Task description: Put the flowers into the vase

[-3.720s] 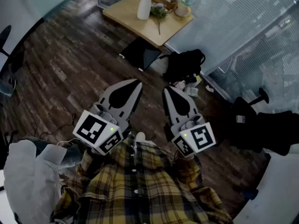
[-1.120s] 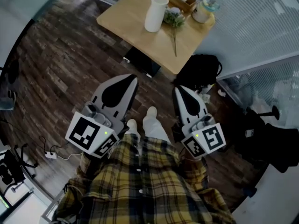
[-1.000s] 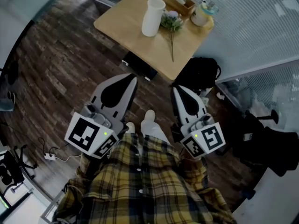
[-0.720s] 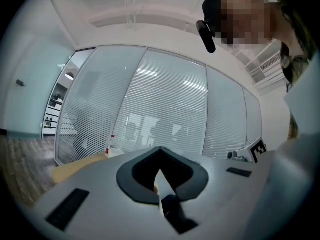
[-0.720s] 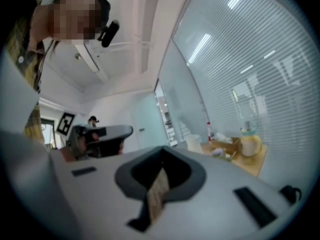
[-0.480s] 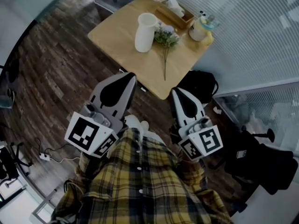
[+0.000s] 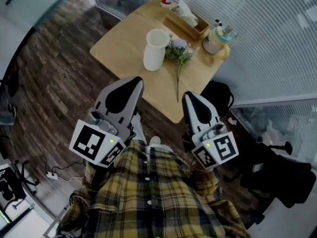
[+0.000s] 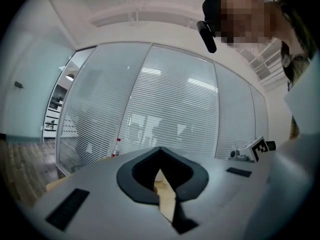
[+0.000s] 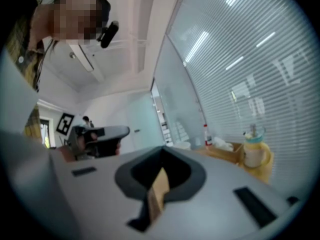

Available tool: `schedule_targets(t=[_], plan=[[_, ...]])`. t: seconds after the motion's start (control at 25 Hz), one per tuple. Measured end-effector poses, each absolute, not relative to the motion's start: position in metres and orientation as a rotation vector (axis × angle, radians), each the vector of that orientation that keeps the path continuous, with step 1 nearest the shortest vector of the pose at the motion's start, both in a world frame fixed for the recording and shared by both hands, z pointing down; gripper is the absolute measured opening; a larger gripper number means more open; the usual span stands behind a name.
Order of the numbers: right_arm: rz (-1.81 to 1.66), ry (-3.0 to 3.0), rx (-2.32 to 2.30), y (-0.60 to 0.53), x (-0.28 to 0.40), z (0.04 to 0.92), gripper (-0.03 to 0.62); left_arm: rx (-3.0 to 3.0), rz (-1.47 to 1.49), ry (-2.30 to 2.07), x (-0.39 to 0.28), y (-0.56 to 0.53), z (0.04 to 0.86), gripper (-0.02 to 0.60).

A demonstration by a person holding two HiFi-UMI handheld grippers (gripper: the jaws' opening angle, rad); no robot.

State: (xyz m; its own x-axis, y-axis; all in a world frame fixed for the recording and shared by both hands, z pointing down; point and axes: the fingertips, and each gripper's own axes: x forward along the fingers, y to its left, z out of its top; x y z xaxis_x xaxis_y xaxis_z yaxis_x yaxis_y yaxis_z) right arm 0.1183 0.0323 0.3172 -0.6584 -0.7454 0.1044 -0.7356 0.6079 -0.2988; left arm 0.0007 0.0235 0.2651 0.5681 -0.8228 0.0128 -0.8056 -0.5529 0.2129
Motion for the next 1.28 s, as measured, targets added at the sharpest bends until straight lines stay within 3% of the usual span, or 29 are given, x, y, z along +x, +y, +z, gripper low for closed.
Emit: schedule_targets(t=[0.6, 1.28], plan=[[-0.541, 2.659, -1.700, -0.110, 0.091, 0.336, 0.012, 2.668, -0.144, -1.128, -0.076, -0.142, 0.260, 0.009], [-0.654, 2.570, -1.939, -0.135, 0.136, 0.370, 0.012, 2.668, -0.059, -0.934, -0.029, -0.206, 0.282, 0.009]])
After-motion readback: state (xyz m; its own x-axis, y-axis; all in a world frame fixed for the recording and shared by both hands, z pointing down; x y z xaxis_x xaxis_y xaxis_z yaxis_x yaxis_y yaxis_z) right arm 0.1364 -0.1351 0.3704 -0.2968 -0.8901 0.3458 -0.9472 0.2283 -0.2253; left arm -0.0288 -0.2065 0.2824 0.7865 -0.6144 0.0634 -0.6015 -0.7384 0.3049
